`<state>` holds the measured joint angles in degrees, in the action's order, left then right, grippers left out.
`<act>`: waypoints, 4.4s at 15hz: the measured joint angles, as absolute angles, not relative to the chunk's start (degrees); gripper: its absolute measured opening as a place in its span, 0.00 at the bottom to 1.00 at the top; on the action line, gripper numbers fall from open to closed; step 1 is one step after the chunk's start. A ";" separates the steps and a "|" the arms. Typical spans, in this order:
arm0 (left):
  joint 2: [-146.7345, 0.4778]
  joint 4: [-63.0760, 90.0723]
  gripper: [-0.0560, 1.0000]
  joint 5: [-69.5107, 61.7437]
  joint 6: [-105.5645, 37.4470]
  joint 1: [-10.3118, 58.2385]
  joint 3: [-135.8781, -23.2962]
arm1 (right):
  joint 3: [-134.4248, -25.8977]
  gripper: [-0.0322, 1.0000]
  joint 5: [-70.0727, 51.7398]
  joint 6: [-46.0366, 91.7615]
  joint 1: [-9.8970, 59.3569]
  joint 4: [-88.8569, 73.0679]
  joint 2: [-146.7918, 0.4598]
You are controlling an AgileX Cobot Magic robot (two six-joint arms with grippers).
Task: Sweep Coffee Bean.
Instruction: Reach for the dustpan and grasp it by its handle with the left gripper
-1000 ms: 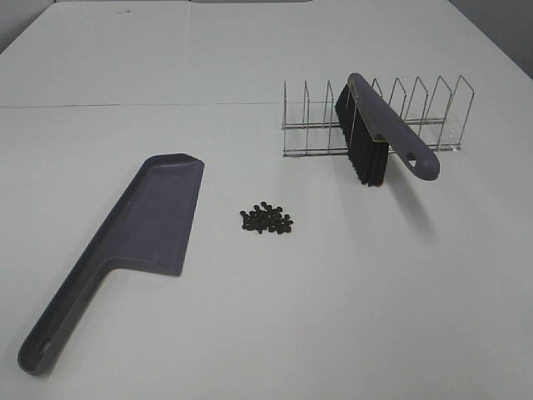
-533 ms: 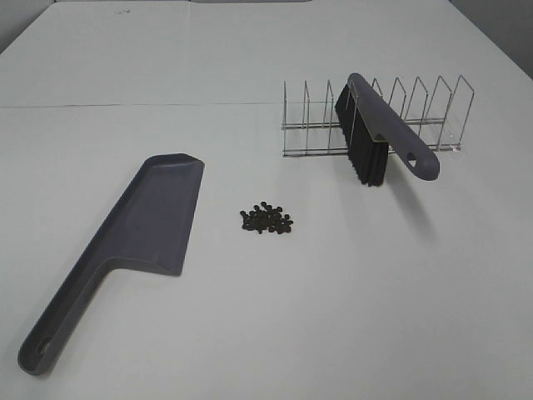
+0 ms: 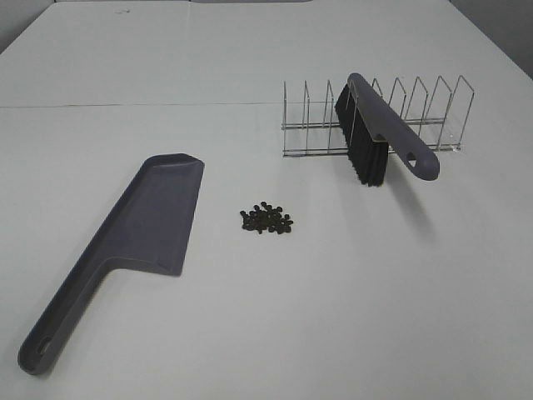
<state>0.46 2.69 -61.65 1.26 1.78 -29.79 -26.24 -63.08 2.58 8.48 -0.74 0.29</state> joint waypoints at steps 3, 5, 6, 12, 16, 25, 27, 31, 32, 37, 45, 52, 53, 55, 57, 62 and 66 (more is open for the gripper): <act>0.46 2.69 0.99 -61.65 1.26 1.78 -29.79 | -26.24 0.70 -63.08 2.58 8.48 -0.74 0.29; 0.46 2.69 0.99 -61.65 1.26 1.78 -29.79 | -26.24 0.70 -63.08 2.58 8.48 -0.74 0.29; 0.46 2.69 0.99 -61.65 1.26 1.78 -29.79 | -26.24 0.70 -63.08 2.58 8.48 -0.74 0.29; 0.46 2.69 0.99 -61.65 1.26 1.78 -29.79 | -26.24 0.70 -63.08 2.58 8.48 -0.74 0.29; 0.46 2.69 0.99 -61.65 1.26 1.78 -29.79 | -26.24 0.70 -63.08 2.58 8.48 -0.74 0.29; 0.46 2.69 0.99 -61.65 1.26 1.78 -29.79 | -26.24 0.70 -63.08 2.58 8.48 -0.74 0.29; -0.57 2.69 0.99 -62.45 1.26 1.78 -30.08 | -26.24 0.70 -63.08 2.58 8.48 -0.74 0.29; -17.36 2.69 0.99 -69.67 1.15 1.78 -35.75 | -26.24 0.70 -63.08 2.58 8.48 -0.74 0.29; -22.86 2.69 0.99 -69.67 1.09 1.78 -37.30 | -26.24 0.70 -63.08 2.58 8.48 -0.74 0.29; -46.75 2.64 0.99 -70.13 1.09 1.78 -46.29 | -26.24 0.70 -63.08 2.58 8.48 -0.74 0.29; -78.72 -4.30 0.99 -51.57 17.99 19.71 -47.50 | -26.24 0.70 -63.08 2.58 8.48 -0.74 0.29; -104.45 -4.64 0.99 -32.09 18.79 21.20 -47.56 | -26.24 0.70 -63.08 2.58 8.48 -0.74 0.29; -104.91 -4.64 0.99 -31.40 18.74 21.20 -47.67 | -26.24 0.70 -63.08 2.58 8.48 -0.74 0.29; -106.91 -4.35 0.99 -31.28 17.53 21.20 -49.56 | -26.24 0.70 -63.08 2.58 8.48 -0.74 0.29; -109.89 -3.38 0.99 -33.98 14.44 21.31 -52.71 | -26.24 0.70 -63.08 2.58 8.48 -0.74 0.29; -111.61 -2.41 0.83 -34.84 11.52 22.80 -54.49 | -26.24 0.70 -63.08 2.58 8.48 -0.74 0.29; -111.73 -1.95 0.37 -34.89 11.12 23.49 -54.55 | -26.24 0.70 -63.08 2.58 8.48 -0.74 0.29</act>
<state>-111.73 -1.95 -34.89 11.12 23.49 -54.55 -26.24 -63.08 2.58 8.48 -0.74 0.29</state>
